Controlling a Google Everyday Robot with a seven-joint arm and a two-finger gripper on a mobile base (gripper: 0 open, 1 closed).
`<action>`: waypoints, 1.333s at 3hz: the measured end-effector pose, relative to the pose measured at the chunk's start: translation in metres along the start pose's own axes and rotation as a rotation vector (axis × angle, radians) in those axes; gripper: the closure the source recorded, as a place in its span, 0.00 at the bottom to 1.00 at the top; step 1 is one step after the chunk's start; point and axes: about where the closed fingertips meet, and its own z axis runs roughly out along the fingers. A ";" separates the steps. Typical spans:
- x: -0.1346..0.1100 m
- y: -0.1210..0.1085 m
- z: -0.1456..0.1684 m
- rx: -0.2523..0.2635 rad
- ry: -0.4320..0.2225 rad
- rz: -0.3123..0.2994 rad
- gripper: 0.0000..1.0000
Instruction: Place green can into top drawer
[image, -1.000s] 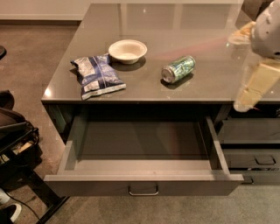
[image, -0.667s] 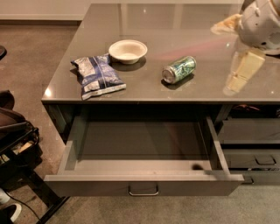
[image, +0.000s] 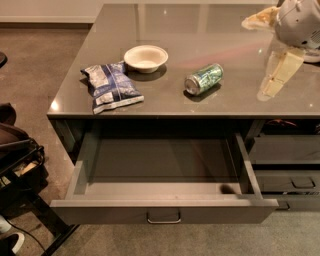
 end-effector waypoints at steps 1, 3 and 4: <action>0.006 -0.015 0.009 0.005 -0.021 -0.068 0.00; 0.039 -0.074 0.120 -0.103 -0.211 -0.338 0.00; 0.036 -0.079 0.125 -0.088 -0.213 -0.340 0.00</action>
Offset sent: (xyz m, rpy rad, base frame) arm 0.1393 -0.0144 -0.0062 0.0395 -0.1952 0.4816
